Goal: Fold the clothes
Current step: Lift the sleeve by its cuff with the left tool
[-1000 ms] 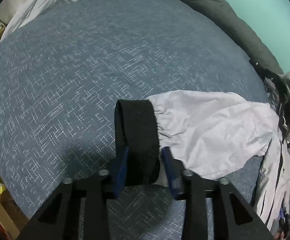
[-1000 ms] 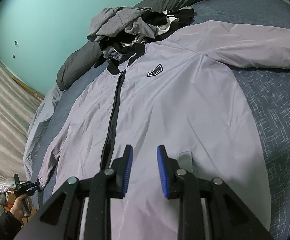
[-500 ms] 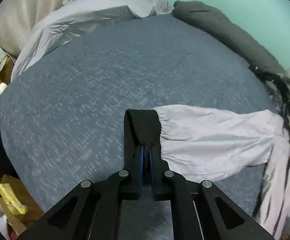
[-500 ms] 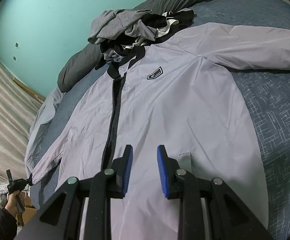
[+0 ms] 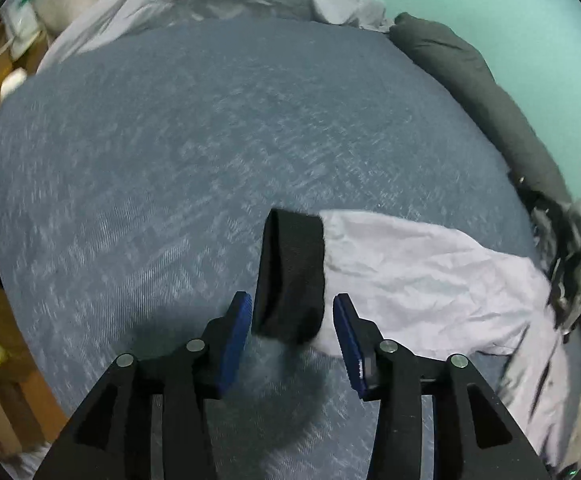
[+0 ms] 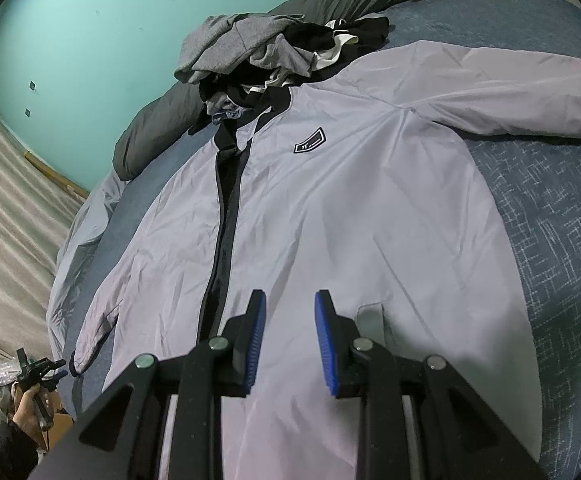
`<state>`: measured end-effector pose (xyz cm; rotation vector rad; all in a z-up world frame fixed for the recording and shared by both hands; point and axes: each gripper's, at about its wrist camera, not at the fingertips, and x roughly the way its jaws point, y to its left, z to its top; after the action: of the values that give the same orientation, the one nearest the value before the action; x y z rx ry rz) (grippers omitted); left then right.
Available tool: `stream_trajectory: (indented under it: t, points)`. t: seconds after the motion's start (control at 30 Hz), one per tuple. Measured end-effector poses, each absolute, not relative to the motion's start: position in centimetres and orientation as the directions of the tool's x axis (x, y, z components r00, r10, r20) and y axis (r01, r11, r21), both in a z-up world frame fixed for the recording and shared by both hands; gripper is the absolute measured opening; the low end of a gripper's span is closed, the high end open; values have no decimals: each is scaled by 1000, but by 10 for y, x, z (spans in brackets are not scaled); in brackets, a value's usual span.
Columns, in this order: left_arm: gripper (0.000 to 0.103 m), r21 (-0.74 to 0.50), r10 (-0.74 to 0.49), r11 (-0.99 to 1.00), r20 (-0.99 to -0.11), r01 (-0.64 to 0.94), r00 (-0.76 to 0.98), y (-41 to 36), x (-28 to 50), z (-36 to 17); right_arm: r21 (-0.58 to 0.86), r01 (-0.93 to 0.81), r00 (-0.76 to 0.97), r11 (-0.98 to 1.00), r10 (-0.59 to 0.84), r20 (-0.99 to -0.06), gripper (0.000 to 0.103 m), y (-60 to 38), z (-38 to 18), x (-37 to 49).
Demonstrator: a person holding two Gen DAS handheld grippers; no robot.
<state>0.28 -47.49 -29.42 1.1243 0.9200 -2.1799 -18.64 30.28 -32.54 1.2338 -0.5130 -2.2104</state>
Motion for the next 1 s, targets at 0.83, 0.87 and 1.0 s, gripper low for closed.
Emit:
stream_trajectory:
  t: [0.83,0.87,1.0]
  points:
    - [31,-537,-49,-544,-747,645,-663,-472,-31,-316,552,283,-421,-784,-619,-663,25,298,-330,-185]
    - [28,-537,-51,-554,-741,636,-669,-470,-34,-310,551,284,-420,-785,-619,-664,25,297,-330,-185]
    - [21,-533,-59,-595,-718,602,-693,-464,-47,-287,551,283,-416,-785,-618,-667,25,297,-332,-185]
